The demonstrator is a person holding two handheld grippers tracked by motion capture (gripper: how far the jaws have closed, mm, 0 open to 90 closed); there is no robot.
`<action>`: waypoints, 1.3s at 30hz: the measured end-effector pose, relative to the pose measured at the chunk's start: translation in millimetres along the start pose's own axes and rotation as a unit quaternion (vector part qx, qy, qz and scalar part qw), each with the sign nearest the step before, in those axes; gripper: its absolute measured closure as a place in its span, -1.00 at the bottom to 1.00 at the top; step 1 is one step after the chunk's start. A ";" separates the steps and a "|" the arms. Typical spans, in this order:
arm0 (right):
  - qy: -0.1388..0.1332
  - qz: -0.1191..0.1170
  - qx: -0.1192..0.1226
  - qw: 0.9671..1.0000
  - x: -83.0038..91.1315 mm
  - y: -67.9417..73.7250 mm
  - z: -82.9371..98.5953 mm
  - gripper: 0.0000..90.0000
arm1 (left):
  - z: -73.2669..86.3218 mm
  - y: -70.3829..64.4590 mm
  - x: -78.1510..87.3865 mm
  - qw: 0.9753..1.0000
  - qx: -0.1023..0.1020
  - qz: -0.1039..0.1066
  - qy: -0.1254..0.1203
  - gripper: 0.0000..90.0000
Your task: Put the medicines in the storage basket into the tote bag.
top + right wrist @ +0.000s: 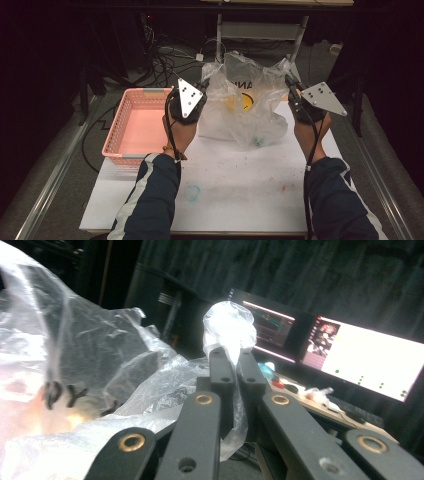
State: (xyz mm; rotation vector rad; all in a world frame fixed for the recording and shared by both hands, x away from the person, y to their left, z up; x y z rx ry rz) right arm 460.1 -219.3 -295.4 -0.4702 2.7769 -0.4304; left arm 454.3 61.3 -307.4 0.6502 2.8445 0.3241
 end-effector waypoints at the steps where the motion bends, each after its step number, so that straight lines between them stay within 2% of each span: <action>1: 0.002 0.006 0.005 1.000 -2.7 -3.7 -0.1 1.00 | -0.8 3.0 -2.7 1.000 0.005 -0.002 0.001 0.89; 2: 0.005 0.012 0.006 1.000 -4.8 -7.9 -0.8 1.00 | -1.5 5.7 -5.3 1.000 0.008 -0.004 0.005 0.89; 4: 0.010 0.020 0.005 1.000 -8.4 -15.2 -2.4 1.00 | -3.3 11.1 -8.6 1.000 0.001 -0.013 0.009 0.89; 8: 0.017 0.037 0.016 0.999 -12.5 -27.2 -4.8 1.00 | -5.7 20.4 -12.3 1.000 0.000 -0.024 0.016 0.86; 10: 0.019 0.042 0.010 0.999 -13.3 -33.5 -5.0 1.00 | -6.8 26.0 -12.9 0.999 -0.001 -0.029 0.020 0.86; 13: 0.024 0.051 0.019 0.998 -16.0 -42.5 -8.4 1.00 | -16.8 37.6 -12.5 0.999 0.007 -0.036 0.017 0.87; 15: 0.023 0.058 0.028 0.998 -17.9 -48.8 -14.7 1.00 | -27.8 42.6 -11.6 0.999 -0.002 -0.042 0.010 0.87; 17: 0.018 0.061 0.022 0.998 -18.7 -55.2 -22.9 1.00 | -39.3 47.7 -10.3 0.999 -0.011 -0.050 0.000 0.87; 19: 0.016 0.061 0.029 0.998 -19.8 -57.9 -29.5 1.00 | -47.0 53.1 -9.6 0.999 -0.003 -0.052 -0.004 0.87; 21: 0.017 0.058 0.030 0.998 -21.6 -57.1 -31.8 1.00 | -47.1 55.1 -10.8 0.999 -0.003 -0.052 0.004 0.86; 22: 0.019 0.055 0.030 0.998 -22.3 -56.0 -31.6 1.00 | -44.4 54.8 -11.7 0.999 0.001 -0.045 0.012 0.85; 26: 0.044 0.035 0.025 0.998 -25.9 -48.1 -22.1 1.00 | -24.6 49.8 -11.8 0.999 0.014 -0.027 0.034 0.55; 32: 0.076 0.022 0.024 0.997 -24.4 -45.8 -0.8 1.00 | 6.4 45.2 0.4 0.998 0.038 0.000 0.055 -0.22; 35: 0.084 0.024 0.019 0.996 -22.0 -48.0 7.3 1.00 | 13.2 43.6 11.3 0.998 0.038 0.022 0.054 -0.40; 37: 0.088 0.027 0.017 0.996 -20.9 -49.3 11.3 1.00 | 13.6 43.1 19.2 0.997 0.041 0.035 0.049 -0.40; 39: 0.091 0.025 0.012 0.995 -19.3 -50.7 13.3 0.98 | 11.3 42.8 27.7 0.998 0.036 0.035 0.043 -0.47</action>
Point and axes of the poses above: each handheld gripper's, and its own axes: x roughly backward along the jaws, z roughly out of its underside, y roughly to its left, the point moved 4 cm from there along -x, roughly forward along the jaws, and after that the axes turned 8 degrees about -y, right-handed, at the moved point
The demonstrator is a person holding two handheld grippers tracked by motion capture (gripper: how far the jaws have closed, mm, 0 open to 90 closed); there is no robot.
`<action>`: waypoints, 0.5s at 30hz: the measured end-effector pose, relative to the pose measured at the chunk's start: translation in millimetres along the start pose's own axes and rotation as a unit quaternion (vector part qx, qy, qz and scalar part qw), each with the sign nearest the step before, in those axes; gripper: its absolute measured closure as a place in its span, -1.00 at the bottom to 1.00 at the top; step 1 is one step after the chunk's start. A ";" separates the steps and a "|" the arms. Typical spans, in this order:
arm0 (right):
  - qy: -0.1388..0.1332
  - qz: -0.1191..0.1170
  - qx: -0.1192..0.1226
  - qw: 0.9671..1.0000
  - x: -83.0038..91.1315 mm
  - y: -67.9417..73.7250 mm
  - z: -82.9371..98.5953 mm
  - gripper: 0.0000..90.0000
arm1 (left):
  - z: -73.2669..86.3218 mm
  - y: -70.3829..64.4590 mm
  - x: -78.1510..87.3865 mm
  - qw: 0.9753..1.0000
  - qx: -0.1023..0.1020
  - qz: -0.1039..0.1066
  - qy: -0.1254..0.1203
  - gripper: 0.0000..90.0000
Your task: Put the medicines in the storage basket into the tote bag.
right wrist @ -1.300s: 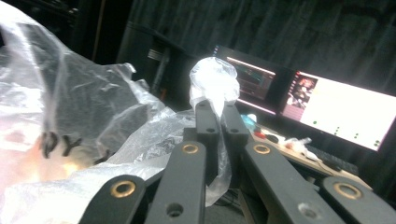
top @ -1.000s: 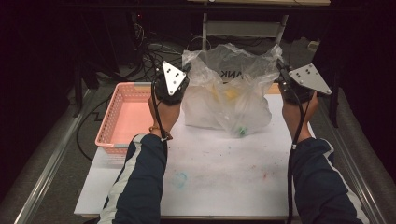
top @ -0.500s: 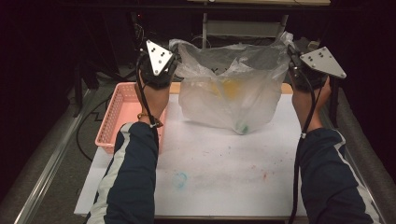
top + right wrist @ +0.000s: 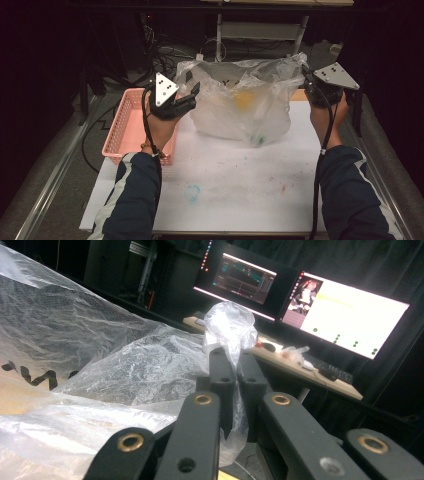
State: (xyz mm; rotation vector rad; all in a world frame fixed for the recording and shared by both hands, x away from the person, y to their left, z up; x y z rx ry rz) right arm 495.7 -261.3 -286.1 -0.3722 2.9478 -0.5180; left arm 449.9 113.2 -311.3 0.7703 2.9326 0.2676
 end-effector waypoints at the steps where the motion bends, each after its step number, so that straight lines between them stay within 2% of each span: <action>1: -0.001 0.001 -0.001 1.000 0.7 -1.0 0.3 0.92 | -1.9 -0.1 4.3 1.000 0.000 0.002 -0.005 -0.48; 5: -0.007 -0.005 -0.007 1.000 4.4 -3.1 -1.9 0.86 | -11.8 1.7 21.8 1.000 0.002 0.004 -0.024 -0.48; 7: -0.011 -0.011 -0.013 1.000 7.4 -3.4 -4.2 0.81 | -14.5 0.9 29.2 1.000 -0.005 0.007 -0.025 -0.48; 11: -0.022 -0.015 -0.023 0.999 16.3 -5.6 -10.4 0.42 | -10.9 -3.3 41.2 1.000 -0.023 0.016 -0.014 -0.48; 13: -0.035 -0.018 -0.032 0.999 22.8 -8.0 -15.4 0.33 | -7.8 -4.9 45.6 0.999 -0.027 0.019 -0.009 -0.48; 15: -0.038 -0.022 -0.030 0.999 29.2 -8.4 -20.3 0.17 | -4.7 -6.4 49.4 0.999 -0.034 0.021 -0.005 -0.48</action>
Point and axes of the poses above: each handheld gripper's, and its own axes: x roughly backward along the jaws, z roughly out of its underside, y roughly to its left, the point moved 4 cm from there along -x, roughly forward along the jaws, and after that the axes turned 8 degrees about -y, right-handed, at the moved point
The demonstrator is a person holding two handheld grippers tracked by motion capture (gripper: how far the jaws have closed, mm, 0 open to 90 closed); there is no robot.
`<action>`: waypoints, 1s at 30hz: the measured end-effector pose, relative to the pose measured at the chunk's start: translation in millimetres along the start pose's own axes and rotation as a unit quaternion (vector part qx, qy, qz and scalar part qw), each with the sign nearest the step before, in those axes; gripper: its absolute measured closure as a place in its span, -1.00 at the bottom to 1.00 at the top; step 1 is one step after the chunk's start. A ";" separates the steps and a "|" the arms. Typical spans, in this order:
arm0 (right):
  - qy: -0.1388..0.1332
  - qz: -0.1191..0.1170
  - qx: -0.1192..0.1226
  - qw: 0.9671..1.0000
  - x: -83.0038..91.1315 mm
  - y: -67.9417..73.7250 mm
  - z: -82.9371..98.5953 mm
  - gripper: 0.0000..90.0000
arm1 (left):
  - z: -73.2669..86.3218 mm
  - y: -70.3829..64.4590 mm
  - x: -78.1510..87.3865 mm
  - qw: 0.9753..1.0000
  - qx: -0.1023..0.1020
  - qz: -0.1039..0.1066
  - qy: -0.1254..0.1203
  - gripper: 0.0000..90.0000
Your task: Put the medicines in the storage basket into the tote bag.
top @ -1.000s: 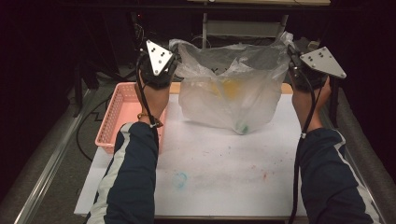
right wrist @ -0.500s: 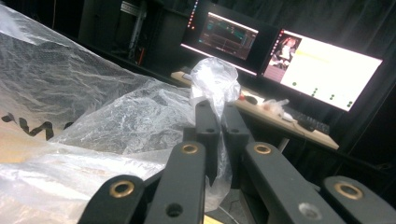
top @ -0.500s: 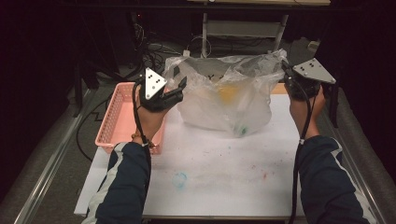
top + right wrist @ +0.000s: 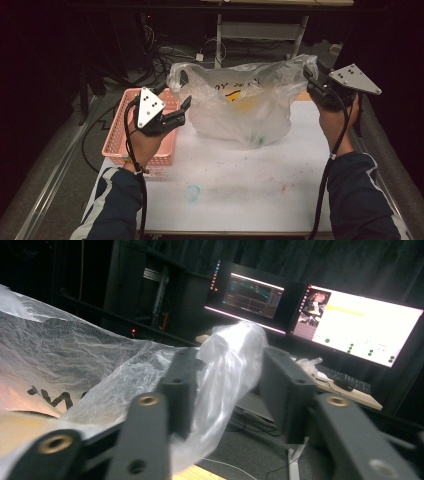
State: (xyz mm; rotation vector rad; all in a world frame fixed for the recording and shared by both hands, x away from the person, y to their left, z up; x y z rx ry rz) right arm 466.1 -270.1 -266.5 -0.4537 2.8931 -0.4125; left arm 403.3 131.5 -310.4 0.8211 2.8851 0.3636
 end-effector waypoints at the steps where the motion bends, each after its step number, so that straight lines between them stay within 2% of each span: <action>1: -0.003 -0.004 0.005 1.000 3.4 0.1 -2.3 0.12 | 1.5 -0.6 1.6 1.000 0.001 0.001 0.001 -0.48; 5: -0.006 -0.011 0.009 1.000 16.8 2.9 -6.2 -0.01 | 7.7 -1.1 7.8 1.000 0.000 0.003 0.009 -0.47; 7: -0.006 -0.023 0.001 1.000 22.4 3.9 -6.6 -0.05 | 9.4 -1.6 10.5 1.000 -0.002 0.003 0.012 -0.48; 11: -0.014 -0.043 0.002 0.999 34.7 5.0 -12.1 -0.19 | 9.7 -1.8 16.3 1.000 -0.007 0.003 0.014 -0.47; 13: -0.027 -0.060 -0.006 0.998 43.0 5.6 -17.9 -0.22 | 8.5 -0.3 19.3 1.000 -0.006 0.003 0.012 -0.47; 15: -0.034 -0.067 -0.003 0.997 49.2 6.9 -23.4 -0.25 | 5.9 1.8 22.7 1.000 -0.008 0.001 0.010 -0.47; 20: -0.054 -0.079 -0.003 0.995 60.7 8.1 -44.3 -0.31 | -11.7 8.1 33.2 1.000 -0.006 -0.003 -0.014 -0.47; 23: -0.070 -0.084 -0.008 0.994 65.1 8.8 -55.1 -0.31 | -26.3 9.4 41.3 0.999 0.000 0.004 -0.034 -0.48; 24: -0.073 -0.084 -0.006 0.994 65.9 9.3 -57.5 -0.32 | -30.8 9.5 43.8 0.999 -0.005 0.001 -0.036 -0.48; 26: -0.084 -0.087 -0.010 0.993 69.3 9.7 -61.8 -0.30 | -39.5 10.2 49.7 0.999 0.001 0.008 -0.053 -0.48; 28: -0.082 -0.086 -0.004 0.993 70.3 11.6 -63.3 -0.31 | -46.2 11.7 54.0 0.998 -0.004 0.003 -0.061 -0.48; 30: -0.081 -0.085 -0.006 0.993 69.5 11.9 -63.0 -0.31 | -51.3 14.6 57.2 0.998 0.013 0.007 -0.069 -0.48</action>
Point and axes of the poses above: each handheld gripper's, and its own axes: x roughly backward along the jaws, z roughly out of its underside, y roughly to its left, the point moved 4 cm from there along -x, roughly forward along the jaws, and after that the axes turned 8 degrees about -y, right-handed, at the moved point
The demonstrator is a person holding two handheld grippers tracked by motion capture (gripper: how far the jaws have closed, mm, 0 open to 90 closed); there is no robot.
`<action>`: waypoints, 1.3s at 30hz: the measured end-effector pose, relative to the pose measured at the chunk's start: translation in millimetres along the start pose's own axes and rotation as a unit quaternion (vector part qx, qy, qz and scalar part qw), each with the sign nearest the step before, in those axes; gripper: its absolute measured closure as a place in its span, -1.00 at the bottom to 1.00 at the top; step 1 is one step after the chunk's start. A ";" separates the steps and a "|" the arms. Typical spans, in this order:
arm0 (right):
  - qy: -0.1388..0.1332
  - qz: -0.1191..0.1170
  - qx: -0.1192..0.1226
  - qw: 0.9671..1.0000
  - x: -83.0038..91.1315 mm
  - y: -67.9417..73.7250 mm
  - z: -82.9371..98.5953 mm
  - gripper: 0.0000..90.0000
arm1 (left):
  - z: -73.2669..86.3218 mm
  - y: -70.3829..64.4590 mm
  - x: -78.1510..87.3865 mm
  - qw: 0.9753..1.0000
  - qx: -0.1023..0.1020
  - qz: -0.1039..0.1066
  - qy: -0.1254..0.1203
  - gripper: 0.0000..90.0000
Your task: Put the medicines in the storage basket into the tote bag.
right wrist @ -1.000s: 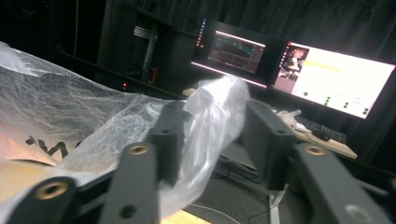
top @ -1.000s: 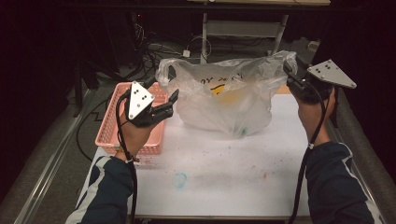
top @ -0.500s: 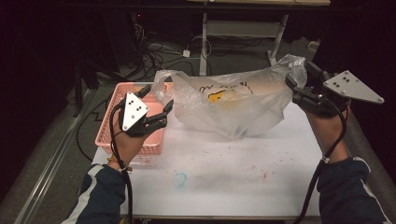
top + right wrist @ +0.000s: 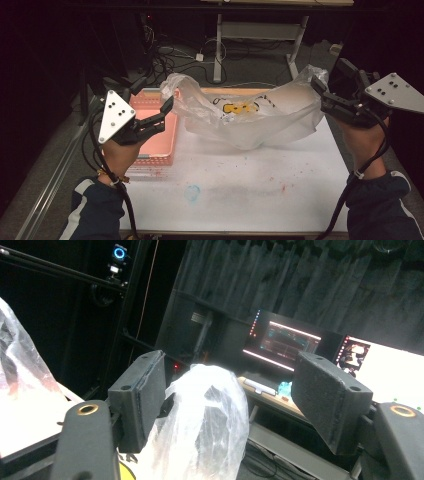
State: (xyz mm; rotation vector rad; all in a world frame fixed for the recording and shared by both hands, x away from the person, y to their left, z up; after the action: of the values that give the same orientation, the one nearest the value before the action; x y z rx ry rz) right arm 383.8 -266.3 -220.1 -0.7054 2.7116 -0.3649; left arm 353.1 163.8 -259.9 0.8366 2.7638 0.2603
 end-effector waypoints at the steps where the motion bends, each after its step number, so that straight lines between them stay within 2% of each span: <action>1: 0.002 0.000 0.002 1.000 -0.4 -0.4 0.2 -0.31 | -1.4 0.9 0.5 1.000 -0.003 -0.002 0.004 -0.47; 3: -0.006 0.004 -0.004 1.000 0.4 -2.5 -0.5 -0.29 | 1.9 2.4 0.1 0.999 -0.029 -0.016 0.019 -0.47; 5: -0.001 0.011 -0.008 1.000 1.7 -5.5 0.4 -0.28 | 13.3 5.7 -0.5 0.999 -0.025 -0.015 0.036 -0.47; 8: 0.012 0.011 -0.014 1.000 3.8 -7.4 6.5 -0.28 | 34.3 1.9 2.8 0.998 -0.011 0.019 0.055 -0.48; 10: 0.021 0.008 -0.008 1.000 6.2 -6.3 13.3 -0.30 | 48.5 -7.0 6.2 0.996 -0.020 0.038 0.075 -0.63; 11: 0.024 0.000 -0.012 1.000 8.4 -5.2 16.5 -0.30 | 54.3 -11.9 8.8 0.995 -0.022 0.054 0.083 -0.64; 12: 0.027 -0.002 -0.013 1.000 10.9 -4.3 19.5 -0.31 | 59.1 -16.4 11.7 0.994 -0.026 0.060 0.089 -0.64; 14: 0.028 -0.011 -0.011 0.999 18.2 -0.4 25.0 -0.33 | 67.4 -22.1 17.4 0.993 -0.035 0.050 0.103 -0.64; 16: 0.031 -0.016 -0.011 0.999 27.7 4.1 32.5 -0.33 | 76.4 -24.4 23.7 0.993 -0.022 0.051 0.107 -0.64; 18: 0.035 -0.027 -0.016 0.999 37.2 9.1 43.4 -0.36 | 88.7 -26.9 28.1 0.990 -0.025 0.051 0.127 -0.64; 20: 0.041 -0.033 -0.016 0.998 47.8 14.3 54.7 -0.39 | 100.3 -28.7 31.6 0.989 -0.020 0.052 0.137 -0.64; 22: 0.051 -0.041 -0.024 0.998 57.4 17.5 64.7 -0.45 | 111.0 -31.8 33.1 0.986 -0.027 0.052 0.153 -0.64; 24: 0.062 -0.055 -0.038 0.996 67.0 21.8 70.3 -0.50 | 120.1 -34.5 34.6 0.984 -0.030 0.055 0.166 -0.64; 25: 0.066 -0.061 -0.036 0.995 70.5 23.7 70.5 -0.53 | 123.7 -35.3 35.6 0.983 -0.032 0.057 0.172 -0.64; 27: 0.074 -0.070 -0.025 0.995 77.8 27.0 63.5 -0.58 | 129.8 -35.3 37.4 0.981 -0.034 0.056 0.180 -0.64; 30: 0.051 -0.080 -0.020 0.995 88.7 31.0 39.6 -0.58 | 134.9 -33.9 39.1 0.979 -0.037 0.055 0.191 -0.64; 31: 0.048 -0.082 -0.018 0.995 90.9 33.4 32.1 -0.58 | 135.1 -33.6 39.4 0.979 -0.039 0.054 0.194 -0.64; 34: 0.044 -0.111 -0.013 0.993 93.7 45.8 15.3 -0.60 | 133.5 -34.2 40.7 0.979 -0.040 0.055 0.194 -0.64; 36: 0.037 -0.130 -0.014 0.991 92.9 55.3 7.4 -0.61 | 133.6 -34.7 41.3 0.978 -0.040 0.056 0.195 -0.64; 37: 0.036 -0.143 -0.022 0.989 91.5 60.0 4.3 -0.63 | 134.0 -35.2 41.4 0.978 -0.040 0.056 0.197 -0.64; 39: 0.041 -0.171 -0.044 0.983 86.6 68.9 -0.2 -0.64 | 134.7 -35.4 42.0 0.977 -0.042 0.057 0.199 -0.63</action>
State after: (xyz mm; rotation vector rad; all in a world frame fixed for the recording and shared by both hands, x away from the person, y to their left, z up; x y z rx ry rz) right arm 282.5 -251.9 -262.3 -1.2126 2.6920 -0.3596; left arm 338.5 171.9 -404.4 1.0179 3.0426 0.6230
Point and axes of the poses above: each handheld gripper's, and its own axes: x roughly backward along the jaws, z roughly out of its underside, y roughly to its left, the point moved 4 cm from there along -x, roughly forward along the jaws, and after that the axes turned 8 degrees about -y, right-handed, at the moved point
